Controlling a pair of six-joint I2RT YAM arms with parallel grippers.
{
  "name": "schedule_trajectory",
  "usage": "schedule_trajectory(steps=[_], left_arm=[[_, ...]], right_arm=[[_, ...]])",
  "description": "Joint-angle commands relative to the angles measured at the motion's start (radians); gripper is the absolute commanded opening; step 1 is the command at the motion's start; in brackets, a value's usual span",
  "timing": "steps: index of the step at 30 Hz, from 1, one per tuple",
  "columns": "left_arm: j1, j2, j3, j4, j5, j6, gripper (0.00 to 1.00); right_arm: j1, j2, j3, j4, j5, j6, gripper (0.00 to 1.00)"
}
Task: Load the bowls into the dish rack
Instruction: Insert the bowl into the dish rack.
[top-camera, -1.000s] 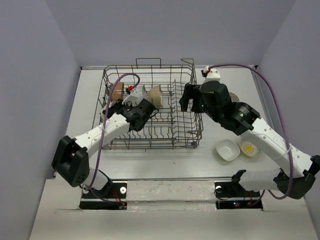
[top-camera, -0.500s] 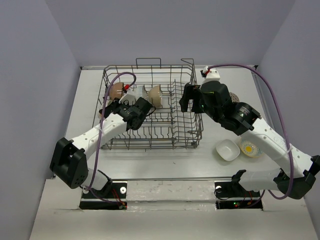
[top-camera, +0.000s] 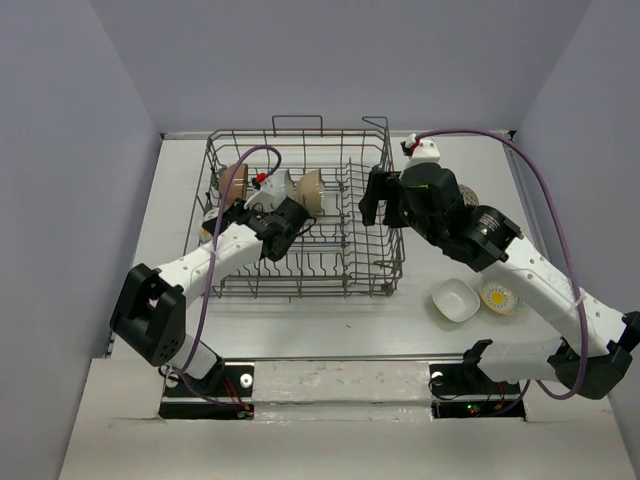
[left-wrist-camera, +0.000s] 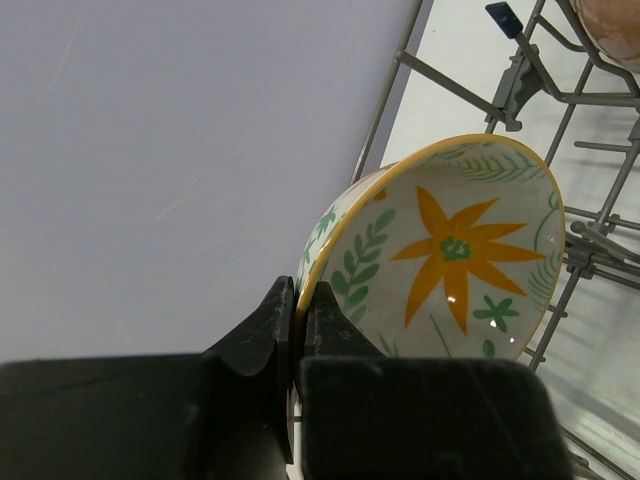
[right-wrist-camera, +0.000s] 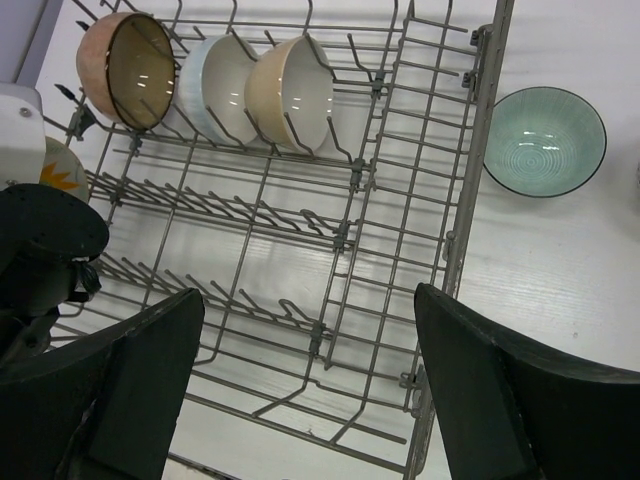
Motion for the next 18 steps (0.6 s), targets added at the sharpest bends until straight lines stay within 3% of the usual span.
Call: schedule_trajectory(steps=[1,18], left_arm=[[0.006,0.014,0.022,-0.003,-0.008,-0.045,0.00],[-0.016,0.132,0.060,-0.038,0.033,-0.073,0.00]], right_arm=[[0.008,-0.032,-0.010,0.015,-0.001,-0.015,0.91],[0.008,-0.049,-0.022,0.010,0.004,-0.018,0.92]])
